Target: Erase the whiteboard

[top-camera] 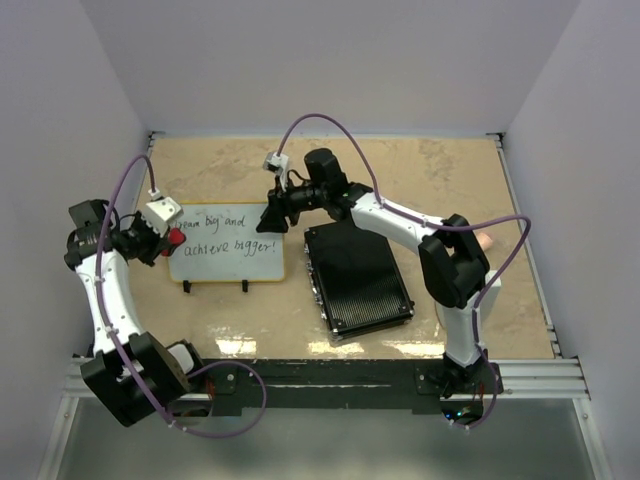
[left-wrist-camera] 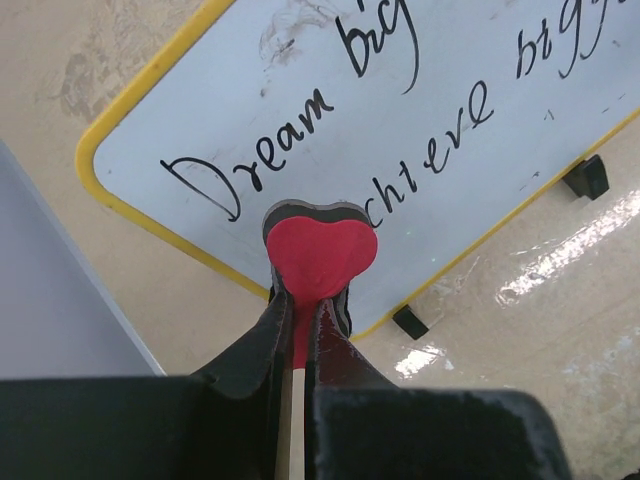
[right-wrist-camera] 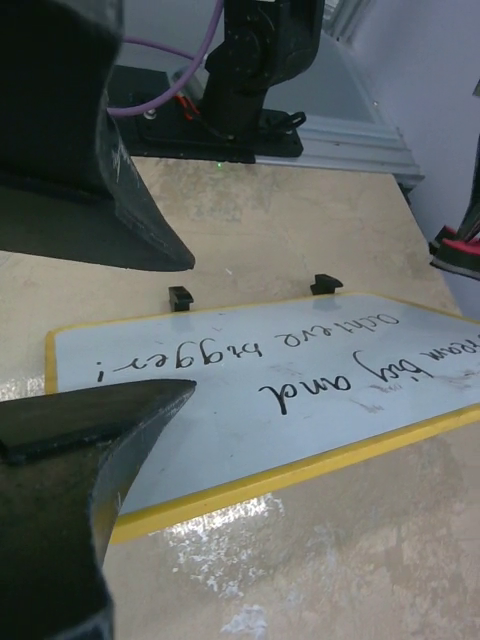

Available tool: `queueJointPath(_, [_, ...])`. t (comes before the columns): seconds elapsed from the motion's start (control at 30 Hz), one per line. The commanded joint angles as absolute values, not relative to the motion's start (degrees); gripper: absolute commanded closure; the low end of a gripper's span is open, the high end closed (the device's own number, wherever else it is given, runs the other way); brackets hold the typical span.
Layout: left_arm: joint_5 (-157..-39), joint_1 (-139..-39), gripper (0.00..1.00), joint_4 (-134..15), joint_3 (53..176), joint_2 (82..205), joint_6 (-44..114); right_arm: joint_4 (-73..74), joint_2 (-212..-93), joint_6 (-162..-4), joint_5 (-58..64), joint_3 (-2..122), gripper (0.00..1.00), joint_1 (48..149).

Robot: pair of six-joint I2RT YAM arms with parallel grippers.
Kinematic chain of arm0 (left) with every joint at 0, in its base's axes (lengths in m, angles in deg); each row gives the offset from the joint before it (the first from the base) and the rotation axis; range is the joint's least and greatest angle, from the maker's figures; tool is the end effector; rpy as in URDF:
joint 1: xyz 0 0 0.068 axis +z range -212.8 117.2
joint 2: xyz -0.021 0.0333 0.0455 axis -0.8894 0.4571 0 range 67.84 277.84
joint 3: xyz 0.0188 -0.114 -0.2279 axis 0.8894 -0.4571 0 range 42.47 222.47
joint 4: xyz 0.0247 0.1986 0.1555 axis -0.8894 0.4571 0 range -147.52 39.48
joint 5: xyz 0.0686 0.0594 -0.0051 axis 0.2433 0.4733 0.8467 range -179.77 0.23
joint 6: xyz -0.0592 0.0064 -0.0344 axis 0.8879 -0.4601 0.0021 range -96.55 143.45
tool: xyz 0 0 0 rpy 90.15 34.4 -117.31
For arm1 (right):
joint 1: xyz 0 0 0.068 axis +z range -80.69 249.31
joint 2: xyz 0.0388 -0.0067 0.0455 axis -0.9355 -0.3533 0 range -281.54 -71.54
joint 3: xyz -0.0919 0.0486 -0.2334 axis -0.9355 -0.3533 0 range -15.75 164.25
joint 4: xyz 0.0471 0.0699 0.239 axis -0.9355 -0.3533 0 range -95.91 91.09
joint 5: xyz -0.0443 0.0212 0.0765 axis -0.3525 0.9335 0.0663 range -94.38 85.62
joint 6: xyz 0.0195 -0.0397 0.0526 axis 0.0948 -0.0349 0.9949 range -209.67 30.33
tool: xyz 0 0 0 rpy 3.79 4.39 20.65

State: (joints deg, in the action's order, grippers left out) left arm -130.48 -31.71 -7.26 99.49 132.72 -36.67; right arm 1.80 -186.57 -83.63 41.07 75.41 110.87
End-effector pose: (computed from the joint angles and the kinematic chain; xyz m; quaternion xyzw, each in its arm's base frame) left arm 0.2065 0.0822 0.2648 0.3185 0.8488 -0.0500 0.4191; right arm 0.3243 0.3403 0.2512 -0.4375 0.6683 0.5000 0.3347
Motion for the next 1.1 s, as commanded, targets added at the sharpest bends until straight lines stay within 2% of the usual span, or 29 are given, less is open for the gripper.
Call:
queueJointPath(0.0, [-130.55,-31.77,1.0,-15.5,96.18,129.02,-40.71,7.15,-185.71,-80.18,44.22,74.69,0.53,110.71])
queueJointPath(0.23, [-133.63,-31.77,1.0,-21.65,97.05,131.65,-37.11,6.27,-185.98,-80.97,44.49,75.49,0.68,110.8])
queueJointPath(0.27, [-134.06,-31.77,1.0,-22.36,97.05,132.0,-36.84,6.19,-185.98,-80.88,44.49,75.49,0.73,110.71])
queueJointPath(0.33, [-134.95,-31.69,1.0,-23.76,97.84,133.05,-36.84,5.75,-185.98,-81.41,44.4,75.4,0.75,110.62])
queueJointPath(0.4, [-136.08,-31.77,1.0,-22.9,99.24,134.19,-38.41,5.4,-185.45,-81.84,44.14,75.4,0.66,110.62])
queueJointPath(0.53, [-136.53,-31.77,1.0,-21.4,100.83,135.69,-38.95,2.86,-182.82,-81.93,45.54,77.76,0.6,109.57])
queueJointPath(0.6, [-136.7,-31.77,1.0,-20.87,100.83,136.04,-39.39,2.32,-180.63,-81.15,47.03,78.21,0.5,108.52])
queueJointPath(0.63, [-136.71,-31.77,1.0,-20.78,100.83,136.04,-39.39,2.75,-179.83,-80.53,47.39,77.51,0.42,106.69])
queueJointPath(0.83, [-137.23,-31.77,1.0,-18.59,100.66,135.78,-41.06,-0.67,-177.19,-83.25,46.86,75.58,0.24,100.43])
queueJointPath(0.93, [-137.94,-31.77,1.0,-17.79,100.22,136.04,-42.03,0.9,-177.54,-82.29,45.81,74.61,0.2,100.08])
queueJointPath(1.07, [-137.94,-32.04,1.0,-18.41,100.39,136.83,-41.5,2.49,-183.14,-80.97,46.69,76.18,0.21,100.16])
